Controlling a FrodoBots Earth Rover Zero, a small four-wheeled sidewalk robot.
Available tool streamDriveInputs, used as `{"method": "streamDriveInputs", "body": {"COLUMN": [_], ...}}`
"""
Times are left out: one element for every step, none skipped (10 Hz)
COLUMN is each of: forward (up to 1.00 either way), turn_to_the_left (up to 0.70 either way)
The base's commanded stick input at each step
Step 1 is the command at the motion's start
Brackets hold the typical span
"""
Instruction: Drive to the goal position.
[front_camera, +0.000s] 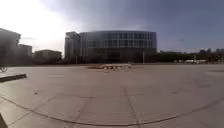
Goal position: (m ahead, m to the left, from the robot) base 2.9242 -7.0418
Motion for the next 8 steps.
{"method": "streamDriveInputs", "body": {"forward": [1.00,1.00,1.00,1.00,1.00,1.00,1.00,1.00], "turn_to_the_left": [-0.39,-0.39,-0.28,-0.25,-0.25,-0.26,-0.24,-0.24]}}
